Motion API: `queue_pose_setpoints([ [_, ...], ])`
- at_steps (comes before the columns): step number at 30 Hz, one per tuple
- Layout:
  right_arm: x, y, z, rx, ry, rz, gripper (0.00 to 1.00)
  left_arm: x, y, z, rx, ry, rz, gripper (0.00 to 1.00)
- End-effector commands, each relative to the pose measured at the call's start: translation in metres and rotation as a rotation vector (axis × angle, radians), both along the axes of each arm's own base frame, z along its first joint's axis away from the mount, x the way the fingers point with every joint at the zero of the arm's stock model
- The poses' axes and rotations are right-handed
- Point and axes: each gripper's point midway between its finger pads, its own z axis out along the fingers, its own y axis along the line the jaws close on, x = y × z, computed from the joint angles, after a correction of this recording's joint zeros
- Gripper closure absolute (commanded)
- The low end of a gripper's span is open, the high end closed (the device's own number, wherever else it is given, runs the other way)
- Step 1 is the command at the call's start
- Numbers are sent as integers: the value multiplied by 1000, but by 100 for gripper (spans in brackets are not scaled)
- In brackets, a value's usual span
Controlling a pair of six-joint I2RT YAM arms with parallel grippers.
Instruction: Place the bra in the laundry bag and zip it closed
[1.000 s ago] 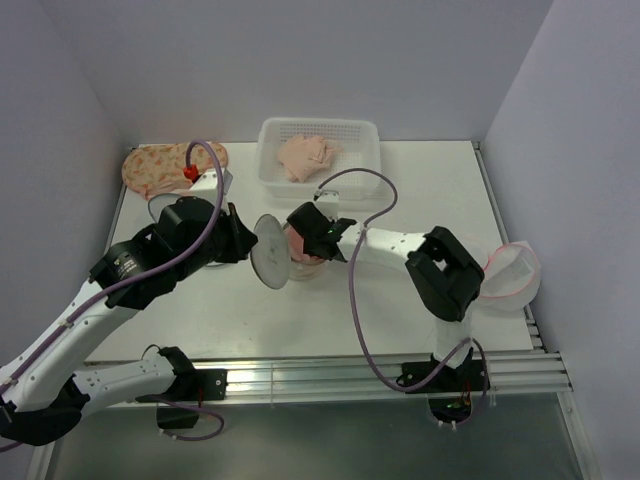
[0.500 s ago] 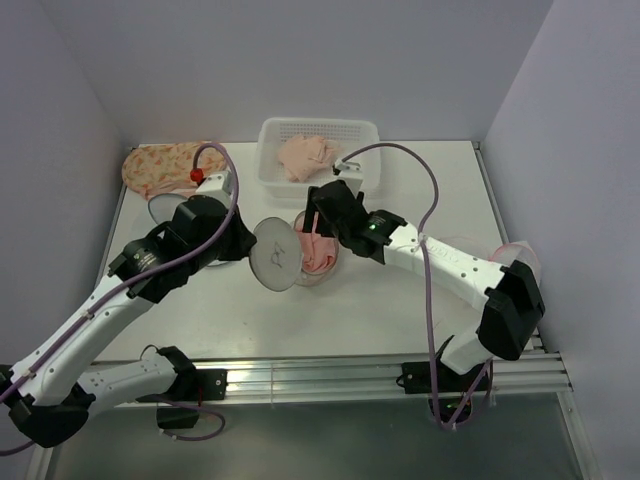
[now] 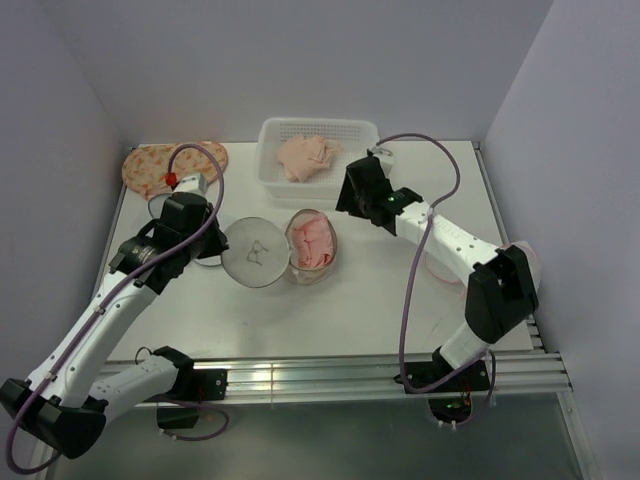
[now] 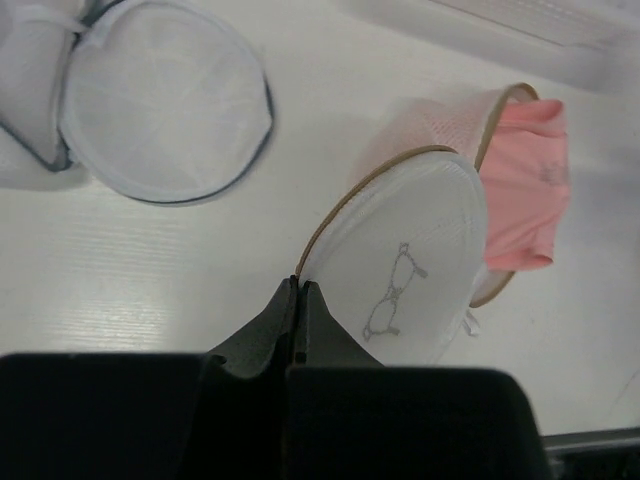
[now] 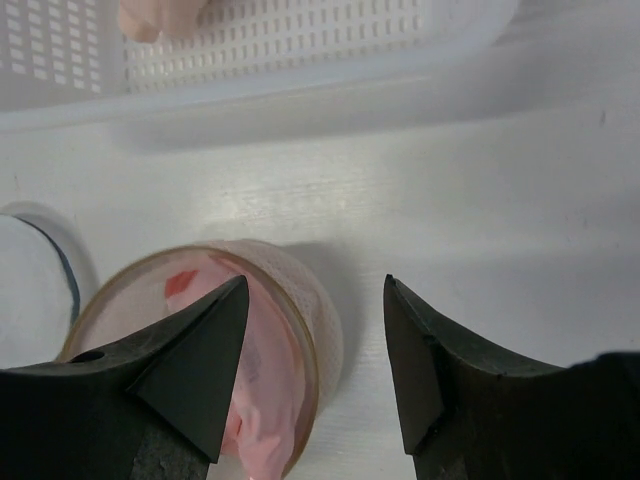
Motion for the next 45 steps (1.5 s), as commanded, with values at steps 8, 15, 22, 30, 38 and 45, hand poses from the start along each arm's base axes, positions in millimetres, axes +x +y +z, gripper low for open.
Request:
queue_pose_setpoints([
  [8,114,46,56,137,-132,64,37,28,60,-8,-55,-65,175,100],
  [15,182,66,19,160,-124,70,35,46,100,-14,-74,-73,267,100],
  [22,232,73,3,225,-148,67,29,56,122,-21,-128,-84,354,100],
  [30,258,69,-12,230,-174,70,23,60,119,-29,-188,-87,344,94],
  [38,264,75,-36,214,-170,101,22,65,110,-32,-229,-92,312,79],
  [45,262,85,-39,195,-179,126,24,66,109,-34,-231,-88,301,62],
])
